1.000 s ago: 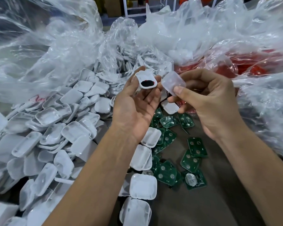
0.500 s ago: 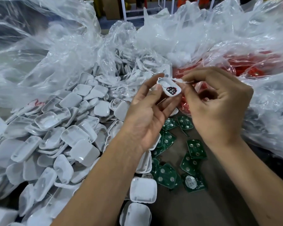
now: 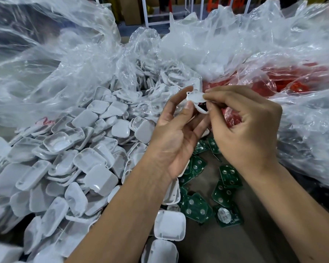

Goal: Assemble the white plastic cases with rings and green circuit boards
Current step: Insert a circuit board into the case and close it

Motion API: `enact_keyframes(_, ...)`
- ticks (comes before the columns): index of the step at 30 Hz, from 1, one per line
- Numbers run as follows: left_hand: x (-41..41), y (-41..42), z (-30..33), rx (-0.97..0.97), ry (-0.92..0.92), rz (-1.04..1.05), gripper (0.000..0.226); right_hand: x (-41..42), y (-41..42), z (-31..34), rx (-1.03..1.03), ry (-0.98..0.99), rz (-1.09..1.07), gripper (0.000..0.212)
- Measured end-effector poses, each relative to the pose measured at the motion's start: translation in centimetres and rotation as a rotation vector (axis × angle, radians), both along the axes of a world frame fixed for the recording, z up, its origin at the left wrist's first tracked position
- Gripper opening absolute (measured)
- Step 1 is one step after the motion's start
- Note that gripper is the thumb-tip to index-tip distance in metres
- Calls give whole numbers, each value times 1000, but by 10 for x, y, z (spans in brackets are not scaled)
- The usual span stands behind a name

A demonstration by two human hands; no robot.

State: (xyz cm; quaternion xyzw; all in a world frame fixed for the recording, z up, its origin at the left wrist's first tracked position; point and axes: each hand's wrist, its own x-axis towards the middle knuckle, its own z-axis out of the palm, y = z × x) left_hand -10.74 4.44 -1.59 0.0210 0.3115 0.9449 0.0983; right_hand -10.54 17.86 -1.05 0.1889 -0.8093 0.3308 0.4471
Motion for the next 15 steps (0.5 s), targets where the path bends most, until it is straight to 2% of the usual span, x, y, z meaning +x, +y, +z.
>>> enact_keyframes(15, 0, -3, 2, 5, -61, 34, 34, -3, 1, -2, 134, -16, 40, 16)
